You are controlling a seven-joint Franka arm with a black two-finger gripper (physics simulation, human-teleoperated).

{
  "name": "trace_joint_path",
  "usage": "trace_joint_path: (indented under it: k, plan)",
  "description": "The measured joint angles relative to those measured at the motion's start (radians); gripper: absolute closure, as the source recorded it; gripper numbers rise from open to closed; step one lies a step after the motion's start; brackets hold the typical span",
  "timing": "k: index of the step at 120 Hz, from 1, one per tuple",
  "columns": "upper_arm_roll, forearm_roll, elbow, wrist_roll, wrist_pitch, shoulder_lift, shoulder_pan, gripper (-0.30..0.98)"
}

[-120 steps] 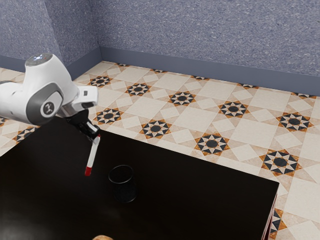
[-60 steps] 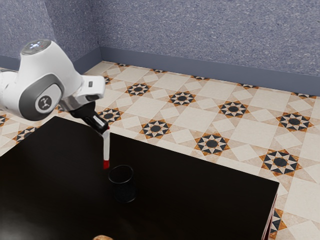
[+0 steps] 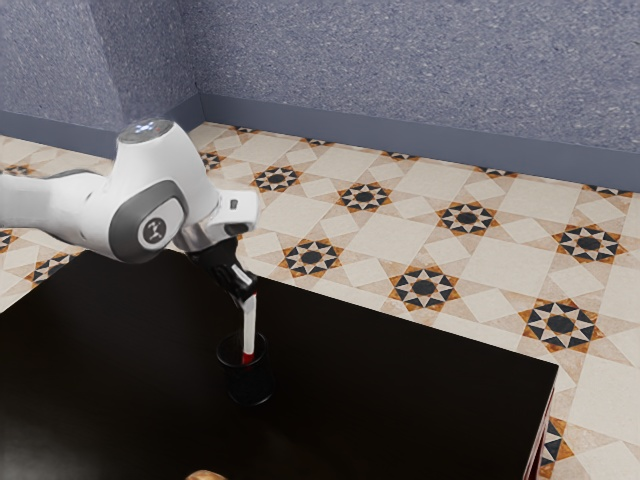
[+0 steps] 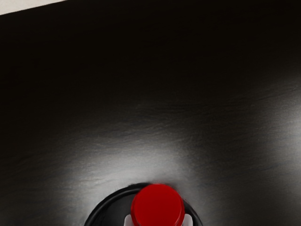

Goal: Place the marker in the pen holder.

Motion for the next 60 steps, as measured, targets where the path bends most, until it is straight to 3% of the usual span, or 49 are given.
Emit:
trace_joint_path:
  k: [4, 32, 42, 51, 60]
  plan:
    - [0.0, 0.0, 0.0, -0.001, 0.008, 0.014, 0.003, 0.76]
    - [0.018, -0.015, 0.032, 0.006, 0.01, 0.034, 0.006, 0.29]
    - [0.034, -0.01, 0.246, 0.013, -0.138, 0.04, 0.028, 0.2]
    - [0.035, 0.058, 0.474, 0.019, -0.333, 0.044, 0.026, 0.14]
    - [0.036, 0.103, 0.574, 0.031, -0.488, 0.038, 0.009, 0.1]
